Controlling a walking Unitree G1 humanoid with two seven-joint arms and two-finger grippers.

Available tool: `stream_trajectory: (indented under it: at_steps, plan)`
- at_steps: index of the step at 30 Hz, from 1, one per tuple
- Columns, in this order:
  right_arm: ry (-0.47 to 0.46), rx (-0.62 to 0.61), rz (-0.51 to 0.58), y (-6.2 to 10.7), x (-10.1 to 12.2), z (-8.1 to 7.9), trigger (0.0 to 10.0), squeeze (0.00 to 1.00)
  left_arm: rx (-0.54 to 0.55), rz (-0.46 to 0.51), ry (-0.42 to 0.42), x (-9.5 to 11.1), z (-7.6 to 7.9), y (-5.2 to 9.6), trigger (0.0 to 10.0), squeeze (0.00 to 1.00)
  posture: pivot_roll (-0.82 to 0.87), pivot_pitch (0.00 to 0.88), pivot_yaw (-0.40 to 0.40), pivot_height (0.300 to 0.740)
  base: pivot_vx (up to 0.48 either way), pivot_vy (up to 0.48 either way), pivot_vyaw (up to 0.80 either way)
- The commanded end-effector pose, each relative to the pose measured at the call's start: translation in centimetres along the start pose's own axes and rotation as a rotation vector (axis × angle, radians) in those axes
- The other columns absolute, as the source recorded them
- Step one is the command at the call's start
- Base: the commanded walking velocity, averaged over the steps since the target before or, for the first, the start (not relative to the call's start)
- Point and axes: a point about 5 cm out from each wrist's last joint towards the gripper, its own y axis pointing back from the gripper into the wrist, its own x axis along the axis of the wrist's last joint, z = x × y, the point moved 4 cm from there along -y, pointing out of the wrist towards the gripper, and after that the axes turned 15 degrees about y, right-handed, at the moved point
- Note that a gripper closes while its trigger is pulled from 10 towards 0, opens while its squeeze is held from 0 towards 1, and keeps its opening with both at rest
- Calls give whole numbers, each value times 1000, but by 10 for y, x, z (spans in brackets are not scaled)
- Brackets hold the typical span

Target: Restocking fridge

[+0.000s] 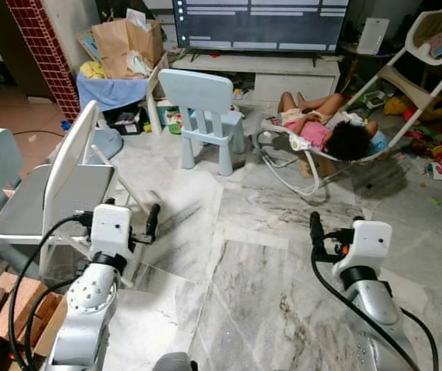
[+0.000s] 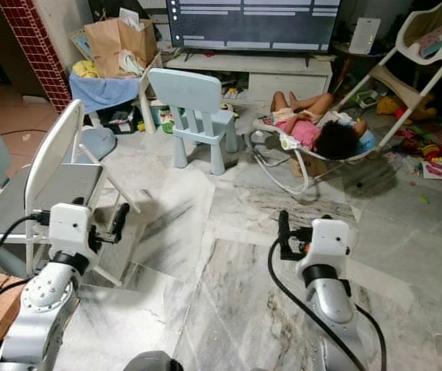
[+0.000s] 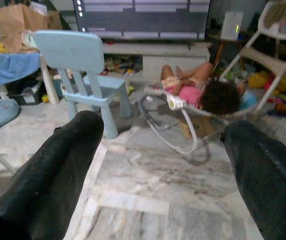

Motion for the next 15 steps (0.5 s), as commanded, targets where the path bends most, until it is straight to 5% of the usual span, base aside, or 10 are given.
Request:
stream_trajectory:
  at_steps: [1, 15]
  plan:
    - [-1, 20, 36, -8, 11, -3, 10000, 0, 5, 21, -15, 8, 1, -4, 10000, 0, 48, 0, 37, 740, 0, 0, 0]
    - [-53, 61, 43, -19, 17, -18, 10000, 0, 47, 33, -23, 10, -6, 0, 10000, 0, 84, 0, 5, 740, -54, 0, 0]
